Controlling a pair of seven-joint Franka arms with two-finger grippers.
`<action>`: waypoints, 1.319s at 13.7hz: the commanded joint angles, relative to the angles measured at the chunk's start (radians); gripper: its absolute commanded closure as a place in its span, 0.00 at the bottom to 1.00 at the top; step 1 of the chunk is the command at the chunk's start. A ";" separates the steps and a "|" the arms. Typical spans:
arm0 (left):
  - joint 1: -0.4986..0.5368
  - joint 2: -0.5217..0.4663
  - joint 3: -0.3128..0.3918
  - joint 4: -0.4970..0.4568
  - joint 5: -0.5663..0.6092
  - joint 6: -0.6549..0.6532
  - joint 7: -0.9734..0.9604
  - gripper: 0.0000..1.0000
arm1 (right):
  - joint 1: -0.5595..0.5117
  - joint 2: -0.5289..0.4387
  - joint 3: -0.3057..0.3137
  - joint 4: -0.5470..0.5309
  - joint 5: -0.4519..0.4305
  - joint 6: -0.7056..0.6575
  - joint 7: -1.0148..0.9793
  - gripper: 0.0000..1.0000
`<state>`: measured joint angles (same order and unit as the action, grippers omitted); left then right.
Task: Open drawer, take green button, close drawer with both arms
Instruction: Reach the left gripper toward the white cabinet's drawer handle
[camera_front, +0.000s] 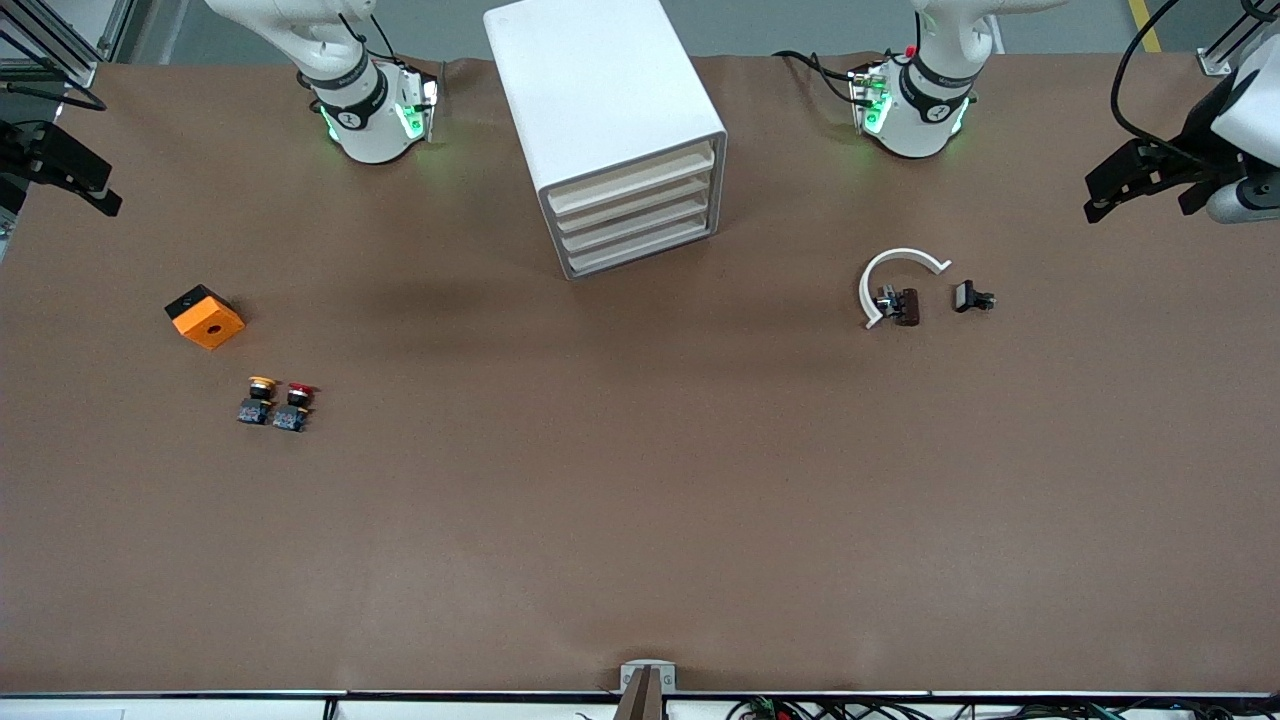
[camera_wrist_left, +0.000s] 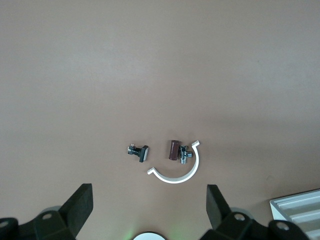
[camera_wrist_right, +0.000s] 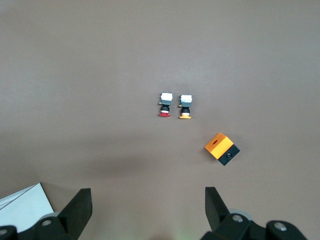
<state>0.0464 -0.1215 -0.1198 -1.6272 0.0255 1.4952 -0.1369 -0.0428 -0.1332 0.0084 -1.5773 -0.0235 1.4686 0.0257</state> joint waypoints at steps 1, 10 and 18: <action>0.004 0.016 0.002 0.032 0.020 -0.023 0.023 0.00 | -0.006 0.017 0.005 0.034 0.011 -0.014 0.013 0.00; -0.014 0.261 -0.011 0.043 0.002 0.038 -0.181 0.00 | 0.003 0.024 0.012 0.034 0.011 -0.014 0.014 0.00; -0.235 0.663 -0.018 0.044 -0.125 0.172 -0.936 0.00 | 0.053 0.058 0.012 0.034 0.010 -0.010 0.013 0.00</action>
<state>-0.1644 0.4640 -0.1406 -1.6197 -0.0312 1.6509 -0.9363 -0.0147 -0.1059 0.0210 -1.5714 -0.0211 1.4687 0.0264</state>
